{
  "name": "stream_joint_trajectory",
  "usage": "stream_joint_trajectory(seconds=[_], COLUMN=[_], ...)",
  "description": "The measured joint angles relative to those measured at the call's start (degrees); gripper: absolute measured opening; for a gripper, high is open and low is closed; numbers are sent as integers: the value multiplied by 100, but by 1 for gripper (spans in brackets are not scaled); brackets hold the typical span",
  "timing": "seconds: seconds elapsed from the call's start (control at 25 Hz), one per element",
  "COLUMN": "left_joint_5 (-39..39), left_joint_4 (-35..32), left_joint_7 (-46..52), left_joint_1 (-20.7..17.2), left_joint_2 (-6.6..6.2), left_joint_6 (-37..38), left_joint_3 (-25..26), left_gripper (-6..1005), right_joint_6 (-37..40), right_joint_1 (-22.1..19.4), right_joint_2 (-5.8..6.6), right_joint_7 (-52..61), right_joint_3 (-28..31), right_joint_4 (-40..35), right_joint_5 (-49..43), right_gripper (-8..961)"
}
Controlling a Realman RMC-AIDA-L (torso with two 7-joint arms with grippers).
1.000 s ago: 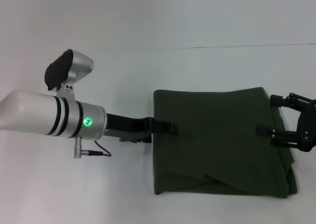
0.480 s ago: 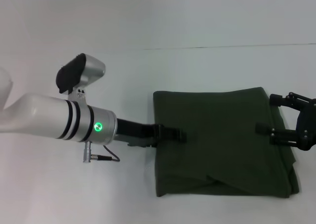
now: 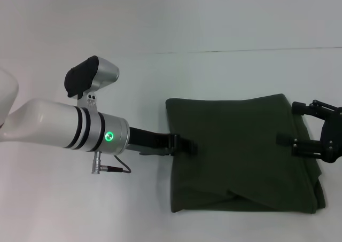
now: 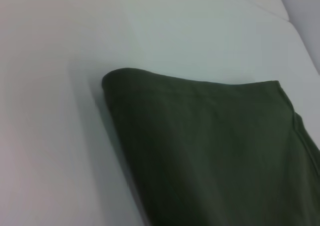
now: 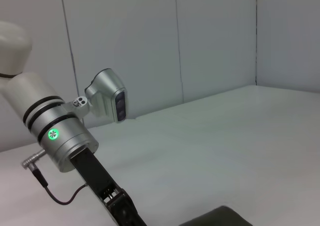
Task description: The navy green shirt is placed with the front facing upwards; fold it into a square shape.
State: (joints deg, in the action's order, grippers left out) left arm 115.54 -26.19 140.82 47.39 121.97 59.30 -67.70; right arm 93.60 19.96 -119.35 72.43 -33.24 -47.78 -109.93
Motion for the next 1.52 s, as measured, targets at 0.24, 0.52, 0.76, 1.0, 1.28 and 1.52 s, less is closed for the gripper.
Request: stream_joint_trajectory(seconds=[0.24,0.52,0.76,1.0,1.28,1.52], left_joint_5=[0,-29,22,362,732,739], left_joint_4=[-84,-467,-1236,-1362,-1727,-1717], left_joint_7=[-63,-134,-145,-349,-420,-624], left_joint_1=[-26,-262,-852,-1101,-1511,-1530], left_joint_2=[56,68,-27,-132,-111,-138], left_joint_6=[38,97,372,760,902,1079], left_joint_3=[-3,30,457,1354,1801,2202], left_gripper=[439,161,77,89,111,131], right_joint_6=[0,-49,-146,-168,-202,-190], right_joint_1=[11,16,1,2,47,101], right_joint_2=[-9,-16,-18,-18,-34,-36], right_joint_7=[8,8,11,42,102,105], right_joint_3=[47,62,63,63,63,63], right_joint_4=[4,19,89,153,198,254], right_joint_5=[-1,-2,0,23,32,34], right_gripper=[927,926,926,926,926,926])
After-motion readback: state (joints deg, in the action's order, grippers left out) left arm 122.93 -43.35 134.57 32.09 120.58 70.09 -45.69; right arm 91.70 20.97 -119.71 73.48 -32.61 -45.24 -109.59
